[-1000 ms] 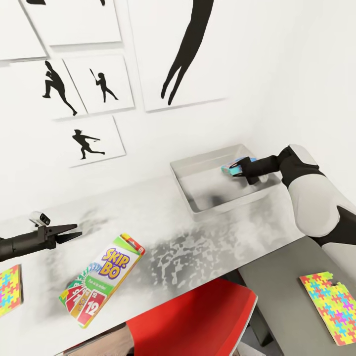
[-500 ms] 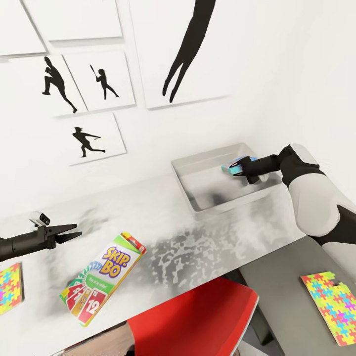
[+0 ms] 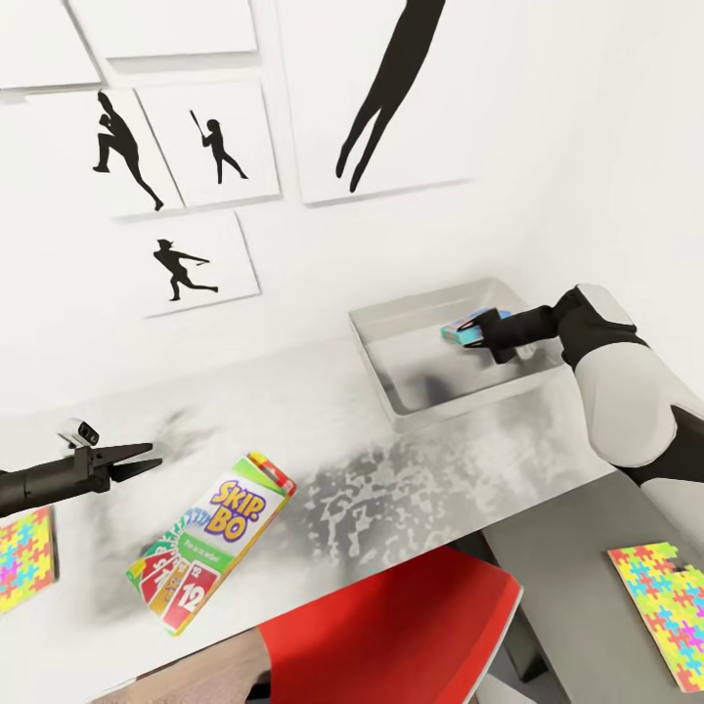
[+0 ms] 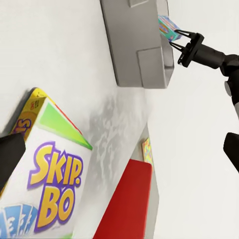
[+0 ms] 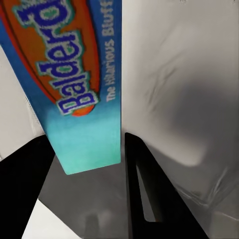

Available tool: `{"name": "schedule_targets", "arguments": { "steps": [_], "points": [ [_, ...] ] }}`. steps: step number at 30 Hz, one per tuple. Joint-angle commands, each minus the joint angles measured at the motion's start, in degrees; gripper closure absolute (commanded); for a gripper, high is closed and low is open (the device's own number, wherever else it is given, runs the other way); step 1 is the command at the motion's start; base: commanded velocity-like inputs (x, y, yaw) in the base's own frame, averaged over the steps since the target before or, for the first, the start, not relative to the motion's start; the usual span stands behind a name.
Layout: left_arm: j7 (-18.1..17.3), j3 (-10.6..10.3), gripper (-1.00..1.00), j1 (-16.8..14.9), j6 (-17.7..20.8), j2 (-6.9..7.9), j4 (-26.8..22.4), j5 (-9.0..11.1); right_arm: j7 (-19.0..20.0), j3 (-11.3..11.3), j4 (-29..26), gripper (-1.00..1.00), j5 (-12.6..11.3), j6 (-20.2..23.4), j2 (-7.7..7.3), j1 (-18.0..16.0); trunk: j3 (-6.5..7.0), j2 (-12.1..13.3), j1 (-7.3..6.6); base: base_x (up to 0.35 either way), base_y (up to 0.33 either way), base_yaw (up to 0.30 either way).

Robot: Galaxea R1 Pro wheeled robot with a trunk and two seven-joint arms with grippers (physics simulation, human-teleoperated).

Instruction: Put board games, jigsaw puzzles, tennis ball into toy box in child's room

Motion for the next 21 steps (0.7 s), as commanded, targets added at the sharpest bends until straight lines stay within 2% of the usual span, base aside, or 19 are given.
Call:
{"name": "schedule_targets", "arguments": {
  "steps": [1,10,16,21],
  "points": [
    [-0.2,0.0,-1.0,0.0,0.6,0.02,0.0,0.0,-0.6,-0.3,-0.1,1.0,-0.6,0.1,-0.06,0.0,-0.18,-0.1,0.03,0.0,0.0,0.093],
    [-0.2,0.0,-1.0,0.0,0.6,-0.03,0.0,0.0,-0.6,-0.3,-0.1,1.0,-0.5,0.0,-0.85,-0.1,-0.54,-0.1,0.03,0.0,0.0,0.043],
    [-0.2,0.0,-1.0,0.0,0.6,0.01,0.0,0.0,-0.6,-0.3,-0.1,1.0,-0.5,-0.1,-2.16,-0.2,-0.55,-0.1,0.03,0.0,0.0,0.003],
    [-0.2,0.0,-1.0,0.0,0.6,-0.05,0.0,0.0,-0.6,-0.3,-0.1,1.0,-0.5,-0.1,-2.63,-0.1,-0.55,-0.1,0.03,0.0,0.0,0.0]
  ]
}}
